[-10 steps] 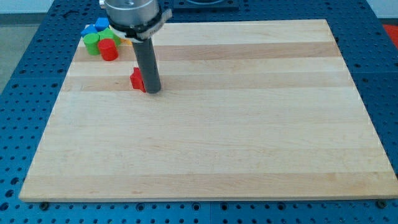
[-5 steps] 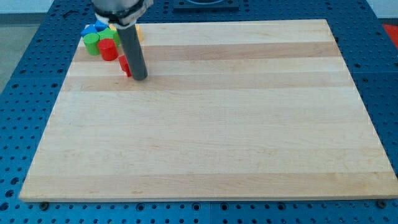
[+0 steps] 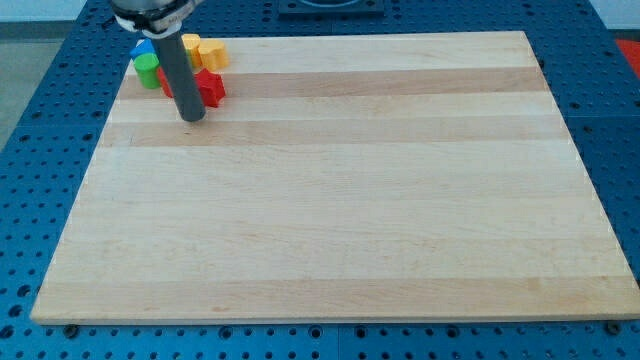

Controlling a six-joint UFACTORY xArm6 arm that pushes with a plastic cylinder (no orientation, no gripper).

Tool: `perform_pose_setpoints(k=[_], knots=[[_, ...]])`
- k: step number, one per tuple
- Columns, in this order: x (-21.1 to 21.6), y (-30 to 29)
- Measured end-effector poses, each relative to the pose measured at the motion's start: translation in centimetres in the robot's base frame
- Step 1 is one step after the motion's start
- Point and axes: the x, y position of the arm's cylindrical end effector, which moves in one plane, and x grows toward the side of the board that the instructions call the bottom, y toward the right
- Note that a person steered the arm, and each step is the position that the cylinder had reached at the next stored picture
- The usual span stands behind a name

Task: Push the red star below the yellow heart

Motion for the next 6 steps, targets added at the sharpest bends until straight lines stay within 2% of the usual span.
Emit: perform_pose_setpoints(k=[3, 5, 6], knots=[[-5.5, -0.1], [-4.4, 2.4], [-6.1, 4.5]])
